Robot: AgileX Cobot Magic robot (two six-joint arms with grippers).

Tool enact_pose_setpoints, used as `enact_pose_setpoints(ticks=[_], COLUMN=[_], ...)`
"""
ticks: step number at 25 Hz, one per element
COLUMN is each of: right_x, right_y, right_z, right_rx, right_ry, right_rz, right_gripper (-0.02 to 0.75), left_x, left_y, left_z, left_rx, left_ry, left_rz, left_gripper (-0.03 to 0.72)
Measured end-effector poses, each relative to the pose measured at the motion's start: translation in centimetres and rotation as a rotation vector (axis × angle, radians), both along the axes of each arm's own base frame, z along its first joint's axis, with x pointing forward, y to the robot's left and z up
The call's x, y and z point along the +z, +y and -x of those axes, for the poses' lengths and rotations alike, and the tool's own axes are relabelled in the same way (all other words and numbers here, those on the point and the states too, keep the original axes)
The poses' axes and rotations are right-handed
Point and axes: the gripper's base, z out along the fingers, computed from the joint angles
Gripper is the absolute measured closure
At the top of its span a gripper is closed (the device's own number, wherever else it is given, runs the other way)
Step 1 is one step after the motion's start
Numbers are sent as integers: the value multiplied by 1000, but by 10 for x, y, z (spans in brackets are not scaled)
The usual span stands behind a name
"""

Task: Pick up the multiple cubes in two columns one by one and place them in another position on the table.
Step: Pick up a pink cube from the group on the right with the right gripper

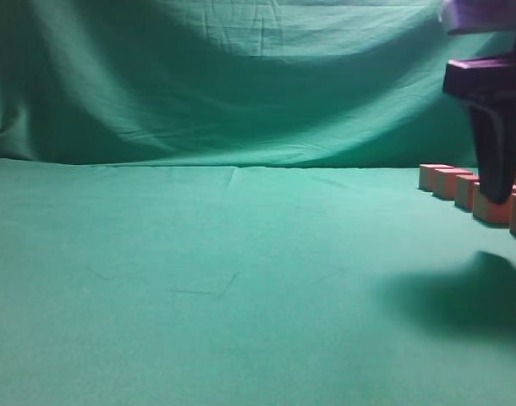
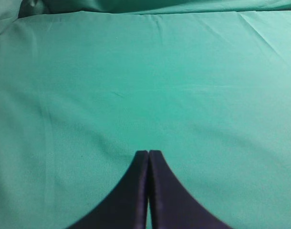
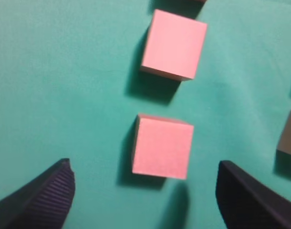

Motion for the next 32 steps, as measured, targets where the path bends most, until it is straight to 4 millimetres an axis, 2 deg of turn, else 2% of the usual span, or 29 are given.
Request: enact_pose_setpoints(ticks=[8,9,10,18,24,32], right_x=[-15,-15,-16,-23,-28,-19], right_y=[-9,-9,-9,-7,-8,-9], right_z=[-14,-14,-15,-19,-18,-19], right_rx=[-63,-66,-65,-58,-63,-87], right_ry=[-13,-13,-14,-20,11,76], right_rz=[-27,-28,-30,-40,-23,20], right_gripper=[162,204,209,207,479,471], left_x=[0,0,0,0,0,0], left_y=[0,0,0,0,0,0], left_z=[0,0,0,0,0,0], left_rx=[0,0,0,0,0,0], left_ry=[0,0,0,0,0,0], left_rz=[0,0,0,0,0,0], left_gripper=[688,688,688,688,688,688])
